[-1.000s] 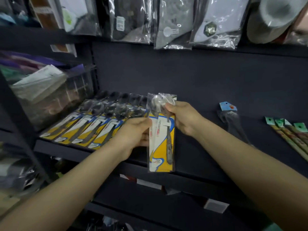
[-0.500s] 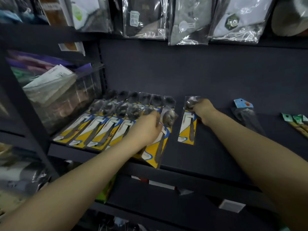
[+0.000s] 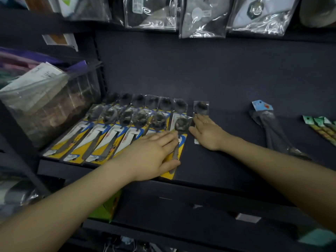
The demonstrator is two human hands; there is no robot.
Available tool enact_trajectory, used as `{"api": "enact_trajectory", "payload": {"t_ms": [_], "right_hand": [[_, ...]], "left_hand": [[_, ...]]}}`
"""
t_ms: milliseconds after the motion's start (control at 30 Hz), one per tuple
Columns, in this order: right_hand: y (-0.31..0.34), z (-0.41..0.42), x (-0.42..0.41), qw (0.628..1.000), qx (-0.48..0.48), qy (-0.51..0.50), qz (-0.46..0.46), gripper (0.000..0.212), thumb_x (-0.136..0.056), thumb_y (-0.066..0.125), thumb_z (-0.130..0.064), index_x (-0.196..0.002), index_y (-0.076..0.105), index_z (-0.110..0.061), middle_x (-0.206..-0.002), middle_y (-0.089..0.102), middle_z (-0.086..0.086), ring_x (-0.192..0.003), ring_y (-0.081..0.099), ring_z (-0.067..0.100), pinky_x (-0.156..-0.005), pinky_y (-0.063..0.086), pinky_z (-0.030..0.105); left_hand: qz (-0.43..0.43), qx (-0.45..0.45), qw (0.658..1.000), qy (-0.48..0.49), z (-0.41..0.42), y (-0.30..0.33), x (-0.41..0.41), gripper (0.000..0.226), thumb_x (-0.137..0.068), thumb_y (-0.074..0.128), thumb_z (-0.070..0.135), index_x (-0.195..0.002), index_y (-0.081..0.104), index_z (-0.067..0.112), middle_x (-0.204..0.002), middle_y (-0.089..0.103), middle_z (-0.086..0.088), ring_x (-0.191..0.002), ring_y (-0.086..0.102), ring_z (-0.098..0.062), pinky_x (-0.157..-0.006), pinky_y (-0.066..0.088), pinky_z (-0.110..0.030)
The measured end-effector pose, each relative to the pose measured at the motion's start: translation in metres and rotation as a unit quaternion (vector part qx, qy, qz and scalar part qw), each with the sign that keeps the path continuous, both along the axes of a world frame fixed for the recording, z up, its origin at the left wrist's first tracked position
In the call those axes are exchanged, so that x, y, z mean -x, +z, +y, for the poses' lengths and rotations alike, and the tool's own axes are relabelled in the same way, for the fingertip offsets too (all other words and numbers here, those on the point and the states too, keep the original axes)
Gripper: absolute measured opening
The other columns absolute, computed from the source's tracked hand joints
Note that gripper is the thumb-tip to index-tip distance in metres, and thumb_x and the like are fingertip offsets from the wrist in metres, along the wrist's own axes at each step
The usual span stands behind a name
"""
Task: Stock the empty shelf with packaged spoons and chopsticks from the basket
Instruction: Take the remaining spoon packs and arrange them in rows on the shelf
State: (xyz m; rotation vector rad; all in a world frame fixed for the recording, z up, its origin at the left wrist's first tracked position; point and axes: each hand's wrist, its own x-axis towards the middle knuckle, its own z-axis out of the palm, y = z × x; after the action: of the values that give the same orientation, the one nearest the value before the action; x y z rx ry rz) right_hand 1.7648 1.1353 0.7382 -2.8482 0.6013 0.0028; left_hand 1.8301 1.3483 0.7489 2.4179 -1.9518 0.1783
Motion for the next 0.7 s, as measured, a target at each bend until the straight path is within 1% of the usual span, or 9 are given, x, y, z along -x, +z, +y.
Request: {"api": "enact_trajectory", "payload": {"t_ms": [33, 100, 167, 267, 367, 433, 500, 567, 700], "right_hand": [[0.001, 0.002, -0.002, 1.000, -0.001, -0.004, -0.005, 0.063, -0.100, 0.020, -0.041, -0.147, 0.013, -0.001, -0.158, 0.007, 0.014, -0.147, 0.002, 0.027, -0.119, 0.004, 0.034], [0.002, 0.007, -0.008, 1.000, -0.007, -0.008, -0.028, 0.068, -0.097, 0.015, -0.049, -0.147, 0.018, -0.003, -0.158, 0.012, 0.013, -0.147, 0.005, 0.025, -0.120, 0.007, 0.035], [0.000, 0.010, -0.013, 0.999, -0.012, -0.009, -0.038, 0.073, -0.093, 0.012, -0.055, -0.146, 0.024, -0.006, -0.157, 0.016, 0.012, -0.146, 0.009, 0.025, -0.120, 0.010, 0.037], [-0.002, 0.015, -0.019, 0.999, 0.013, -0.018, -0.025, 0.073, -0.092, 0.009, -0.057, -0.144, 0.028, -0.009, -0.156, 0.021, 0.010, -0.145, 0.012, 0.024, -0.118, 0.005, 0.043], [0.003, 0.019, -0.015, 0.998, 0.032, -0.046, -0.028, 0.070, -0.094, 0.011, -0.055, -0.148, 0.016, -0.010, -0.159, 0.011, 0.008, -0.147, 0.004, 0.020, -0.116, -0.007, 0.047], [0.005, 0.018, -0.006, 0.997, 0.025, -0.029, -0.073, 0.066, -0.096, 0.025, -0.046, -0.148, 0.014, -0.007, -0.158, 0.011, 0.011, -0.147, 0.007, 0.024, -0.119, 0.002, 0.046], [0.009, 0.018, 0.007, 0.996, -0.001, 0.031, -0.089, 0.061, -0.095, 0.039, -0.033, -0.147, 0.017, -0.008, -0.157, 0.014, 0.011, -0.146, 0.012, 0.028, -0.119, 0.014, 0.041], [0.011, 0.023, 0.018, 0.996, -0.010, 0.070, -0.052, 0.060, -0.096, 0.040, -0.028, -0.148, 0.016, -0.011, -0.158, 0.013, 0.008, -0.146, 0.010, 0.022, -0.118, 0.013, 0.032], [0.008, 0.030, 0.018, 0.996, 0.027, 0.082, 0.019, 0.066, -0.097, 0.031, -0.043, -0.149, 0.005, -0.012, -0.159, 0.003, 0.006, -0.147, 0.001, 0.018, -0.118, 0.004, 0.028]], "left_hand": [[0.010, 0.004, 1.000, 0.005, -0.001, -0.001, 0.001, 0.090, -0.071, 0.000, 0.069, -0.146, 0.015, 0.020, -0.157, 0.009, 0.003, -0.144, 0.012, -0.014, -0.116, 0.007, -0.027], [0.026, 0.017, 0.999, 0.012, -0.001, -0.003, 0.003, 0.090, -0.071, -0.001, 0.065, -0.145, 0.020, 0.018, -0.155, 0.018, 0.001, -0.142, 0.021, -0.016, -0.115, 0.021, -0.031], [0.034, 0.029, 0.999, 0.022, 0.000, -0.003, 0.007, 0.090, -0.071, -0.001, 0.064, -0.141, 0.027, 0.015, -0.152, 0.027, -0.001, -0.139, 0.027, -0.018, -0.111, 0.026, -0.032], [0.050, 0.035, 0.997, 0.049, 0.000, -0.004, 0.008, 0.093, -0.068, -0.002, 0.065, -0.141, 0.026, 0.014, -0.153, 0.024, -0.002, -0.143, 0.014, -0.017, -0.115, 0.018, -0.029], [0.073, 0.028, 0.995, 0.060, 0.000, -0.003, 0.006, 0.085, -0.073, 0.006, 0.069, -0.143, 0.019, 0.022, -0.155, 0.015, 0.002, -0.143, 0.010, -0.015, -0.114, 0.016, -0.027], [0.083, 0.007, 0.996, 0.043, 0.000, -0.002, 0.008, 0.078, -0.073, 0.009, 0.072, -0.143, 0.008, 0.038, -0.157, -0.002, 0.008, -0.144, 0.006, -0.017, -0.115, 0.016, -0.033], [0.073, -0.019, 0.996, 0.039, -0.001, -0.001, 0.010, 0.072, -0.076, 0.011, 0.073, -0.142, 0.006, 0.044, -0.156, -0.010, 0.011, -0.145, -0.001, -0.017, -0.116, 0.013, -0.037], [0.077, -0.023, 0.995, 0.055, -0.003, -0.004, 0.010, 0.063, -0.086, 0.021, 0.065, -0.143, 0.010, 0.041, -0.157, -0.008, 0.011, -0.145, -0.006, -0.015, -0.116, 0.011, -0.036], [0.094, -0.025, 0.994, 0.056, -0.004, -0.006, 0.009, 0.063, -0.089, 0.024, 0.061, -0.145, 0.009, 0.034, -0.157, -0.003, 0.007, -0.145, -0.005, -0.014, -0.117, 0.008, -0.035]]}}
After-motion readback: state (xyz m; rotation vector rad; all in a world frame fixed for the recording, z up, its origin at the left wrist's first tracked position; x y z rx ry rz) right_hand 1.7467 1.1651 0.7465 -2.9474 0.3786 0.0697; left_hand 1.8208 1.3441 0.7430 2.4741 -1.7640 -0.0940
